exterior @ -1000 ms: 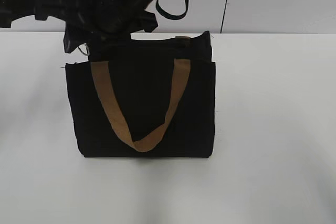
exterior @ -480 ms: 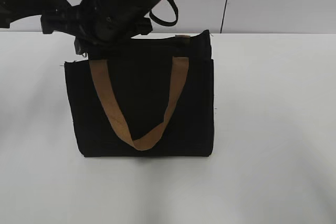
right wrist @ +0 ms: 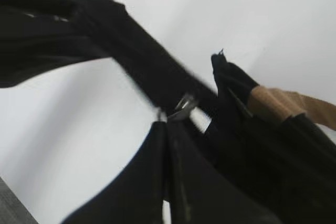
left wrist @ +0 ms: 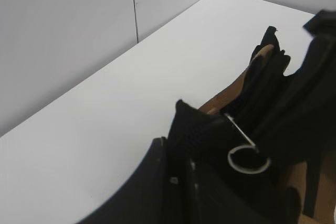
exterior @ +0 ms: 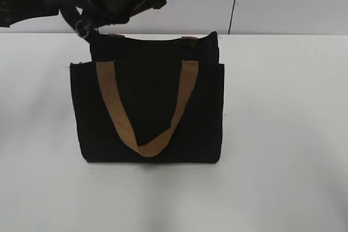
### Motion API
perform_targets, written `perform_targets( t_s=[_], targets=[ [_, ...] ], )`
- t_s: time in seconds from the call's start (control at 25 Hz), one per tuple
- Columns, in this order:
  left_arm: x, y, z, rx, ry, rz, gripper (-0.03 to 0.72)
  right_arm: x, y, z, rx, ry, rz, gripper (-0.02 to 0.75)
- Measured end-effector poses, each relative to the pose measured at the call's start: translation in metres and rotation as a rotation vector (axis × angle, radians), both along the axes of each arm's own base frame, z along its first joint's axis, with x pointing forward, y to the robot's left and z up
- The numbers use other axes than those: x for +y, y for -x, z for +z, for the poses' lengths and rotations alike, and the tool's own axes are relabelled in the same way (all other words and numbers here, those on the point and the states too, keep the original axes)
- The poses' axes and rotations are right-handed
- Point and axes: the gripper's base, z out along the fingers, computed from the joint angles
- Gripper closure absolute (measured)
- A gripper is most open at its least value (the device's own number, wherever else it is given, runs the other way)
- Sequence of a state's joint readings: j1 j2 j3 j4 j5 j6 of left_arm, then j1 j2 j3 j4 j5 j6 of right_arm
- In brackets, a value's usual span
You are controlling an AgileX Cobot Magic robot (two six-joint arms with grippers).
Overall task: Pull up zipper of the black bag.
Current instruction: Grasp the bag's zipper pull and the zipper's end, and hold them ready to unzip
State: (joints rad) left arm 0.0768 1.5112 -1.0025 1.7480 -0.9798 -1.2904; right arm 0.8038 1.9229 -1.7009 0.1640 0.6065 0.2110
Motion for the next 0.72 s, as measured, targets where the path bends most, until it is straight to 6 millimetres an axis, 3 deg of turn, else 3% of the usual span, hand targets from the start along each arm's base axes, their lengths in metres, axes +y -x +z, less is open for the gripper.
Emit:
perform_targets(
  t_s=[0.12, 0.28, 0.48, 0.64, 0.72],
  targets=[
    [0.001, 0.000, 0.001, 0.056, 0.033, 0.031, 0.666, -0.010, 0.003, 0.012, 0.002, 0.027, 0.017, 0.753],
    [0.009, 0.006, 0.012, 0.095, 0.080, 0.089, 0.666, -0.023, 0.001, 0.009, 0.058, 0.079, 0.080, 0.753],
    [0.010, 0.009, 0.016, 0.095, 0.090, 0.098, 0.666, -0.022, -0.003, 0.013, 0.005, 0.040, 0.157, 0.734],
    [0.010, 0.009, 0.016, 0.095, 0.089, 0.101, 0.666, -0.018, -0.007, 0.000, -0.005, 0.068, 0.194, 0.512],
    [0.011, 0.009, 0.016, 0.095, 0.089, 0.103, 0.666, -0.015, -0.011, -0.010, -0.005, 0.083, 0.201, 0.446]
  ],
)
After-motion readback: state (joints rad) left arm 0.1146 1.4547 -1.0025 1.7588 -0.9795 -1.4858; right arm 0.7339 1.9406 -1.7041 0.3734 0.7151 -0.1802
